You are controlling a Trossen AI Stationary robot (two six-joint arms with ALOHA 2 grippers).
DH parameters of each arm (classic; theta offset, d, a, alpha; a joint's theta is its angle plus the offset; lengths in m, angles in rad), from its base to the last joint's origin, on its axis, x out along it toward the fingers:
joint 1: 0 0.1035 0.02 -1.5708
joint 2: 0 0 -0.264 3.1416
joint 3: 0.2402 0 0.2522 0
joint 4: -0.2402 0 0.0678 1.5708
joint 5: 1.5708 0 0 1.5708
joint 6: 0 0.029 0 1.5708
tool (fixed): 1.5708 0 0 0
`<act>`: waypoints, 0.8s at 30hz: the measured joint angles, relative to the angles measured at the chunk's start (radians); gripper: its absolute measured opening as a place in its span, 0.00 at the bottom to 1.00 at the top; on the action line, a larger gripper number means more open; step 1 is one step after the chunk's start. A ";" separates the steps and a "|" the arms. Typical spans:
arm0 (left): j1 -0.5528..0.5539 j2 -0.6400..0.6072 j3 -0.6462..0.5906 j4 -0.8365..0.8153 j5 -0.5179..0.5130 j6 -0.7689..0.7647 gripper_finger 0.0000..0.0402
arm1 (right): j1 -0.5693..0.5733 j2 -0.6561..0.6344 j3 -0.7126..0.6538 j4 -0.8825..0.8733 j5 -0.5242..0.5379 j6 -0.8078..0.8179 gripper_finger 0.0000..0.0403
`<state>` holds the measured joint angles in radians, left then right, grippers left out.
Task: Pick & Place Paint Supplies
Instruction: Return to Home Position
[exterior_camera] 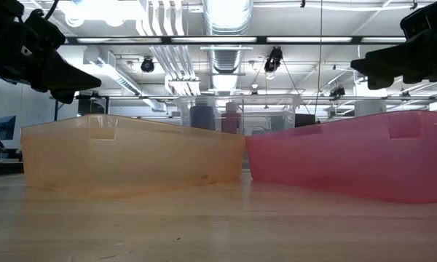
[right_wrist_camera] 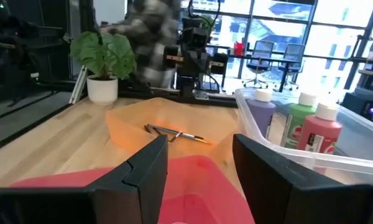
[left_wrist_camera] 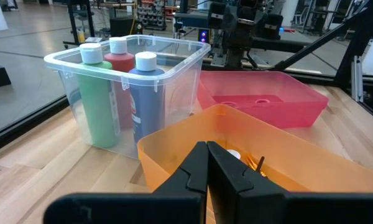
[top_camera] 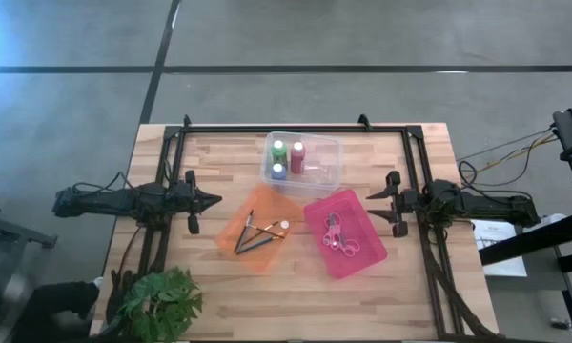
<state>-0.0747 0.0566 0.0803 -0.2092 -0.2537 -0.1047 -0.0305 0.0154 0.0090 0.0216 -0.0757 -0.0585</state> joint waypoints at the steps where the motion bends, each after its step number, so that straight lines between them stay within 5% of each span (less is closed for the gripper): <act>1: 0.000 0.000 0.000 0.000 0.000 0.000 0.02 | 0.000 0.000 0.000 0.000 0.000 0.001 0.44; 24: 0.000 0.000 0.000 0.000 0.000 0.000 0.02 | 0.000 0.000 0.000 0.001 -0.001 0.085 0.44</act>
<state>-0.0746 0.0563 0.0803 -0.2092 -0.2535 -0.1047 -0.0306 0.0154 0.0090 0.0223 -0.0765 0.0265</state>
